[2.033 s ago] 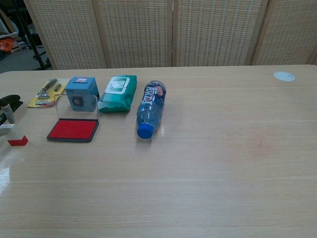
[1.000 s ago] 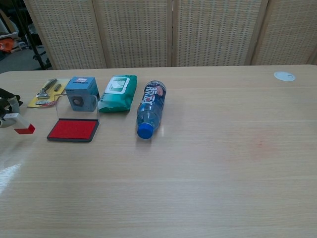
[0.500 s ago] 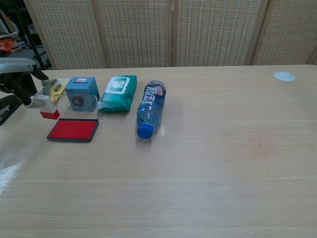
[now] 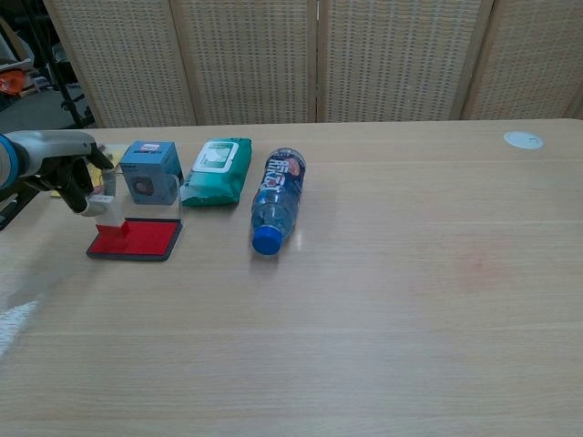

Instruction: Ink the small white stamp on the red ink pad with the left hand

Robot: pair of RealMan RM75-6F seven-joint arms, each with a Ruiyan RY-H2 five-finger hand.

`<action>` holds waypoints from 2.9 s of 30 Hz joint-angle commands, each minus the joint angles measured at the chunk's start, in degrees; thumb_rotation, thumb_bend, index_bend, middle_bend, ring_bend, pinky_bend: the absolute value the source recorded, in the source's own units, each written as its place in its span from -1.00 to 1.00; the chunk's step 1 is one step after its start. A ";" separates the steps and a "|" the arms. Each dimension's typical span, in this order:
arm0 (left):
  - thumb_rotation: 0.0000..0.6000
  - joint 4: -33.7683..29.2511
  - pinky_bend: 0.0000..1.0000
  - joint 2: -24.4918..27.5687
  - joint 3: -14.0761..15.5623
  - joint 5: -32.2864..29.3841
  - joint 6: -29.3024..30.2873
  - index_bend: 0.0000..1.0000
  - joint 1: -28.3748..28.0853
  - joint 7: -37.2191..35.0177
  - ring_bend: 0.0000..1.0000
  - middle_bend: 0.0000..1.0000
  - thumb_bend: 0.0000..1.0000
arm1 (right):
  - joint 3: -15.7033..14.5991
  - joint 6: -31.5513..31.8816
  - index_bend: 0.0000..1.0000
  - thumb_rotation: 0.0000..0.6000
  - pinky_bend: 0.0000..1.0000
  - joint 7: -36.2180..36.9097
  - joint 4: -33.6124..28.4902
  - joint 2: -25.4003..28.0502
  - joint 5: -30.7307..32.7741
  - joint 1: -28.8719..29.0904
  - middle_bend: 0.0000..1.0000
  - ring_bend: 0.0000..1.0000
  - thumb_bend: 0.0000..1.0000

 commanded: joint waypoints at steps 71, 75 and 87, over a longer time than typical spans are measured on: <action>1.00 10.14 0.98 -5.85 2.22 0.16 -4.85 0.20 -1.37 -5.54 1.00 0.97 -0.08 | -0.04 -0.47 -1.00 1.00 -1.00 1.32 0.71 -0.24 0.05 0.28 -1.00 -1.00 -1.00; 1.00 8.23 0.98 -4.47 2.00 0.73 -3.91 0.20 -1.12 -5.72 1.00 0.97 -0.08 | -0.09 -0.41 -1.00 1.00 -1.00 1.46 0.68 -0.18 -0.05 0.25 -1.00 -1.00 -1.00; 1.00 -3.91 0.98 6.82 2.22 4.09 -1.91 0.20 1.24 -7.41 1.00 0.97 -0.08 | -0.29 0.11 -1.00 1.00 -1.00 1.42 0.34 -0.07 -0.66 0.09 -1.00 -1.00 -1.00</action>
